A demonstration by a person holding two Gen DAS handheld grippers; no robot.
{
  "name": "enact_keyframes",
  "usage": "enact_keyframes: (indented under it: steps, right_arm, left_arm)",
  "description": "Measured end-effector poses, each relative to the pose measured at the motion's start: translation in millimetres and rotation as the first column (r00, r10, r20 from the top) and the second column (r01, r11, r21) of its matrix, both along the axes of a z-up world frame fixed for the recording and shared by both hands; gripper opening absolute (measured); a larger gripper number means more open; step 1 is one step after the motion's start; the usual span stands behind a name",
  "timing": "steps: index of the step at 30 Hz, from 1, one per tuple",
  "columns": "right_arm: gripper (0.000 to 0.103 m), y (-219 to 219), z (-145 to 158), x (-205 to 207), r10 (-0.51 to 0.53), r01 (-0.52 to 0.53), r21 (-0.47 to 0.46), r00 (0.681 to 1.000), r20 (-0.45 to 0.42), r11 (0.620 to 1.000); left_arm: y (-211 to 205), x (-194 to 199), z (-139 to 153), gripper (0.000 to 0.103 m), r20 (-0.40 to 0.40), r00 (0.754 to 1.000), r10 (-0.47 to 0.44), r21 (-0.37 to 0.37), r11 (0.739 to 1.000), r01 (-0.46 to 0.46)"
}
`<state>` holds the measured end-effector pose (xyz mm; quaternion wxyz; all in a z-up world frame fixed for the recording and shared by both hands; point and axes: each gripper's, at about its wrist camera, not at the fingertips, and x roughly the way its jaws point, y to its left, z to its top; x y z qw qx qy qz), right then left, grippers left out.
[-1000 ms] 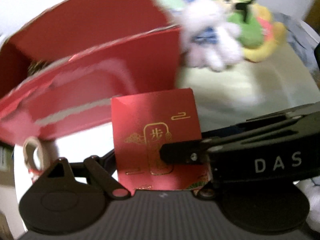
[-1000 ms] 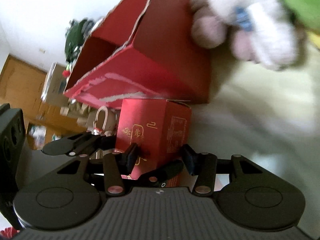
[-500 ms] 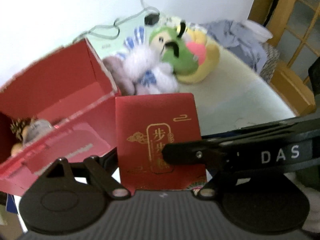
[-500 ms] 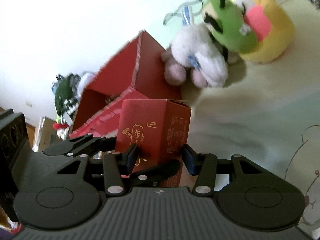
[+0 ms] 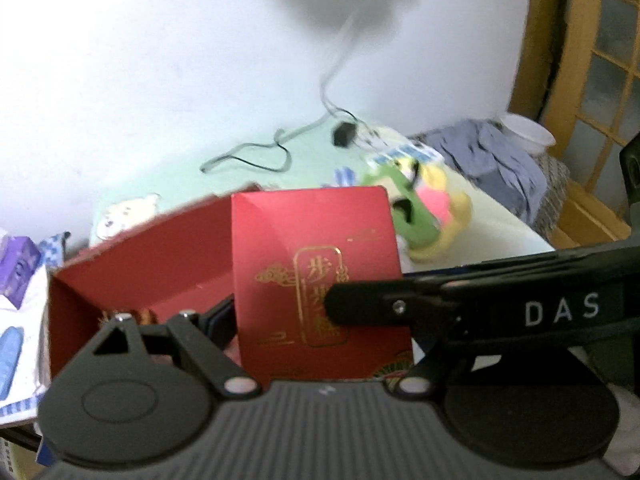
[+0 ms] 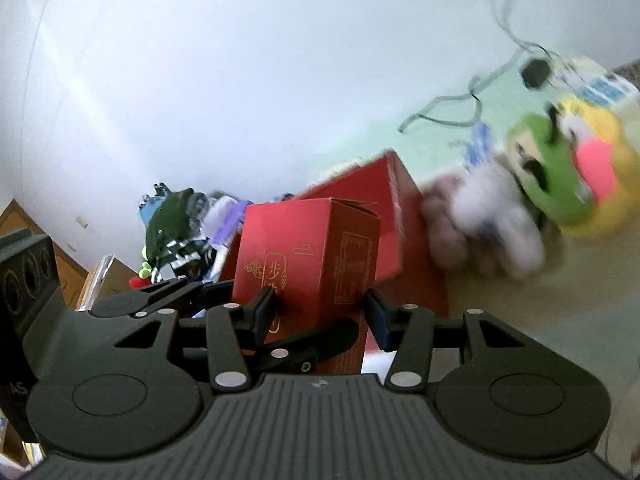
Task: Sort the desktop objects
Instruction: 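Lift the red gift box and carry it over into the red bin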
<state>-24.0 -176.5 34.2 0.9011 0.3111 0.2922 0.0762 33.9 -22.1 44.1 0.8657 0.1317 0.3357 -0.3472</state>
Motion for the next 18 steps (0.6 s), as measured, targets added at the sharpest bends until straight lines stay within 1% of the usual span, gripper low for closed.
enact_keyframes:
  steps: [2, 5, 8, 10, 11, 12, 13, 15, 16, 17, 18]
  right_arm:
    - [0.052, 0, 7, 18, 0.015, -0.015, -0.010, 1.000, 0.009, 1.000]
    - [0.052, 0, 18, 45, 0.048, -0.047, -0.049, 0.999, 0.020, 0.998]
    - [0.052, -2, 24, 75, 0.090, -0.089, -0.086, 0.996, 0.015, 0.992]
    - [0.052, -3, 23, 96, 0.122, -0.122, -0.112, 0.993, -0.001, 0.986]
    - [0.052, -4, 19, 117, 0.155, -0.157, -0.132, 0.988, -0.026, 0.979]
    - [0.052, -4, 19, 117, 0.155, -0.157, -0.132, 0.988, -0.026, 0.979]
    - [0.052, -4, 17, 126, 0.169, -0.173, -0.143, 0.985, -0.040, 0.975]
    - [0.052, -6, 10, 144, 0.193, -0.203, -0.151, 0.978, -0.076, 0.968]
    - [0.052, -9, 2, 159, 0.216, -0.232, -0.153, 0.970, -0.113, 0.961]
    - [0.052, -9, 2, 159, 0.216, -0.232, -0.153, 0.970, -0.113, 0.961]
    - [0.052, -10, -2, 165, 0.225, -0.244, -0.152, 0.965, -0.133, 0.958]
  left_arm:
    - [9, 11, 6, 0.083, 0.003, 1.000, 0.019, -0.015, 1.000, -0.019]
    - [15, 34, 13, 0.083, 0.018, 0.999, 0.045, -0.039, 0.998, -0.045]
    - [21, 60, 11, 0.083, 0.004, 0.997, 0.072, -0.057, 0.996, -0.072]
    - [23, 78, 4, 0.084, -0.011, 0.996, 0.089, -0.062, 0.994, -0.089]
    - [23, 88, -1, 0.084, -0.026, 0.995, 0.097, -0.066, 0.993, -0.099]
    - [25, 97, -5, 0.084, -0.045, 0.994, 0.105, -0.069, 0.992, -0.108]
    - [26, 105, -10, 0.084, -0.062, 0.992, 0.114, -0.071, 0.990, -0.118]
    - [24, 119, -20, 0.084, -0.090, 0.988, 0.127, -0.070, 0.989, -0.134]
    - [24, 126, -25, 0.084, -0.109, 0.985, 0.133, -0.067, 0.988, -0.141]
    - [22, 132, -31, 0.084, -0.130, 0.982, 0.141, -0.062, 0.987, -0.150]
    - [22, 137, -37, 0.084, -0.153, 0.977, 0.150, -0.057, 0.985, -0.160]
